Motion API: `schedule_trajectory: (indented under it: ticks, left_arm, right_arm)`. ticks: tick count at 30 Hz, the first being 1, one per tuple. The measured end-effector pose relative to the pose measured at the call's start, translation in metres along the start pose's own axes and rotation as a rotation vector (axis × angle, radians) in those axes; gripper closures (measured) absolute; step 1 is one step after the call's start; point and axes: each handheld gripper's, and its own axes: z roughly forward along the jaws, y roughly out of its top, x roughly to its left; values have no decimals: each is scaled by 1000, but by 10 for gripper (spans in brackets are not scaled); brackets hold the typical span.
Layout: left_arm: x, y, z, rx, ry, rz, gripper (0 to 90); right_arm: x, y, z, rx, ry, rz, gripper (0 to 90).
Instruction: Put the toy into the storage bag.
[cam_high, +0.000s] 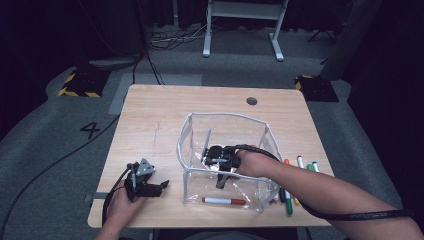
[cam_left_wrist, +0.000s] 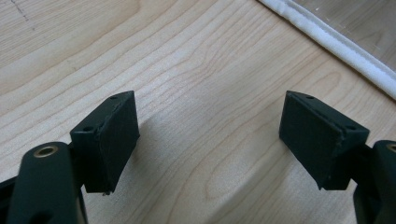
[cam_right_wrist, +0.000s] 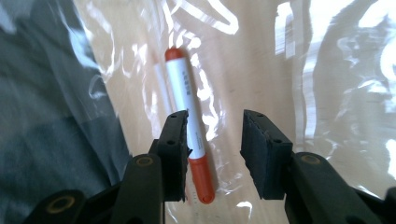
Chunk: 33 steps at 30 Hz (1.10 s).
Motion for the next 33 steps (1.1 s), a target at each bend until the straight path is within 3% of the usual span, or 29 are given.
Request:
schedule_trajectory:
  ticks: [4, 5, 6, 7, 8, 9, 10, 15, 18, 19, 20, 22, 25, 26, 30, 32, 33]
  left_arm:
    - [-1, 2, 2, 5, -2, 7, 194]
    - [-4, 2, 2, 5, 5, -6, 188]
    - [-4, 2, 2, 5, 5, -6, 189]
    - [-4, 2, 2, 5, 5, -6, 189]
    - [-3, 3, 3, 8, 2, -3, 186]
    - [-3, 3, 3, 4, 5, 4, 184]
    - [-3, 3, 3, 4, 5, 4, 180]
    - [-2, 6, 5, 8, 6, 5, 165]
    - [-3, 6, 6, 13, 1, -2, 159]
    - [-2, 6, 6, 13, 2, -1, 158]
    - [-2, 6, 6, 13, 2, -1, 158]
    - [-3, 6, 6, 10, 5, -2, 158]
    - [-3, 6, 6, 9, 3, -1, 158]
    - [-2, 7, 7, 9, 6, 1, 157]
    - [-2, 7, 7, 9, 2, -1, 156]
    - [-2, 8, 8, 10, 2, 0, 155]
    - [-2, 8, 8, 10, 2, 0, 155]
  right_arm:
    - [-2, -13, -34, -153, -70, 27, 598]
    - [1, -23, -53, -234, -109, 44, 596]
    - [1, -23, -53, -234, -109, 44, 596]
    - [3, -29, -62, -278, -119, 57, 584]
    - [8, -42, -80, -361, -142, 77, 572]
    - [12, -49, -87, -404, -159, 76, 572]
    - [12, -49, -87, -404, -159, 76, 572]
    - [21, -96, -120, -578, -213, 113, 560]
    - [19, -130, -131, -660, -235, 181, 548]
    - [15, -154, -137, -715, -249, 221, 552]
    - [15, -154, -137, -715, -249, 221, 552]
    - [12, -178, -140, -754, -252, 260, 540]
    - [6, -212, -141, -794, -298, 316, 542]
    - [2, -235, -137, -799, -326, 370, 543]
    - [-4, -269, -128, -788, -383, 457, 545]
    - [-10, -299, -116, -785, -415, 542, 549]
    - [-10, -299, -116, -785, -415, 542, 549]
